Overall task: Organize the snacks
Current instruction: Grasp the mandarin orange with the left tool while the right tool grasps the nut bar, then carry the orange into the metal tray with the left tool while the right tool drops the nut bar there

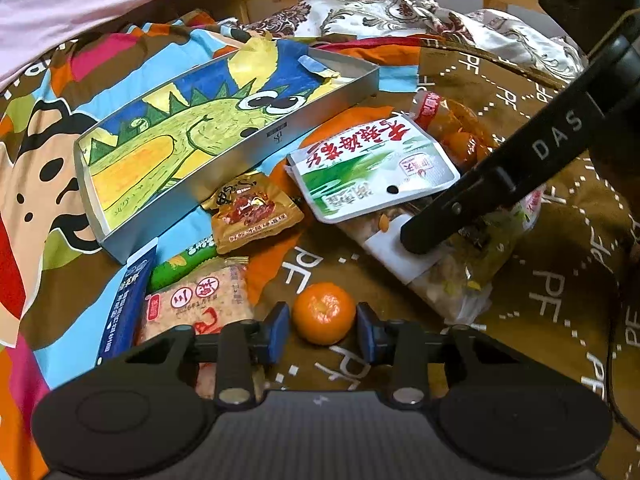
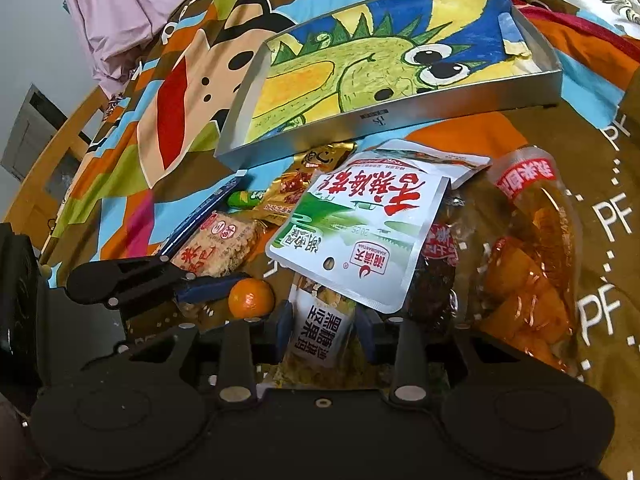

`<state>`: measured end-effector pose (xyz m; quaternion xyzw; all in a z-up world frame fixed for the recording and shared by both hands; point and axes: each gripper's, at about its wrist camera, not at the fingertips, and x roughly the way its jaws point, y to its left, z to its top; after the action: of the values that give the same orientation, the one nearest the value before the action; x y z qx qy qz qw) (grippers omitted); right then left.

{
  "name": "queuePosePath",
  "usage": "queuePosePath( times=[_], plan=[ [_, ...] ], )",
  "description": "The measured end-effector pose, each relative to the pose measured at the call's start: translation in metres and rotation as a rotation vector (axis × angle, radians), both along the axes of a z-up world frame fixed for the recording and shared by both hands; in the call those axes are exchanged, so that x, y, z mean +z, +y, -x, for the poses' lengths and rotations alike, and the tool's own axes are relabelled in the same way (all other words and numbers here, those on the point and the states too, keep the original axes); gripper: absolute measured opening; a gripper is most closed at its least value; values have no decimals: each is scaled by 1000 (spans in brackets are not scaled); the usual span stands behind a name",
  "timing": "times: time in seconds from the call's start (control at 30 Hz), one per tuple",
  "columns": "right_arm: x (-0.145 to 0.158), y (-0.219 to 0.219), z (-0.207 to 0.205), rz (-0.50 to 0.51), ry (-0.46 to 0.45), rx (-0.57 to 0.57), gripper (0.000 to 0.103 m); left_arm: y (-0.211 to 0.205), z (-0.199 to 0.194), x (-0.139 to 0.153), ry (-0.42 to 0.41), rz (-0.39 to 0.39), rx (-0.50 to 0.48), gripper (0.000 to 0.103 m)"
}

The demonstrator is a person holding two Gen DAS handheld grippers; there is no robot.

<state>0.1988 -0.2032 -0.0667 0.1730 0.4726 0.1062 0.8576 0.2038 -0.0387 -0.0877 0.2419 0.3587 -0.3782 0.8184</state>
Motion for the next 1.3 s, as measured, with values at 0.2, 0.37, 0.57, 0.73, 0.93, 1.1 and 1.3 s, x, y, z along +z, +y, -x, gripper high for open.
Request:
queuePosePath(
  times=[0.2, 0.37, 0.57, 0.73, 0.93, 1.1, 1.3],
  plan=[
    [-14, 5, -8, -58, 34, -4, 42, -7, 4, -2, -28, -16, 21, 37],
    [-12, 6, -3, -49, 19, -1, 41, -5, 6, 2, -31, -14, 45, 36],
    [-9, 6, 15, -80, 74, 22, 40, 3, 11, 17, -21, 37, 126, 36],
    [-9, 6, 34, -178, 121, 32, 40, 15, 14, 37, -51, 103, 188, 36],
    [11, 14, 55, -206, 16, 66, 39, 31, 12, 58, -95, 181, 270, 36],
    [18, 21, 60, -145, -45, 83, 39, 45, 9, 72, -130, 246, 348, 36],
    [5, 38, 55, 3, -62, 136, 39, 54, 0, 73, -110, 266, 411, 36]
  ],
)
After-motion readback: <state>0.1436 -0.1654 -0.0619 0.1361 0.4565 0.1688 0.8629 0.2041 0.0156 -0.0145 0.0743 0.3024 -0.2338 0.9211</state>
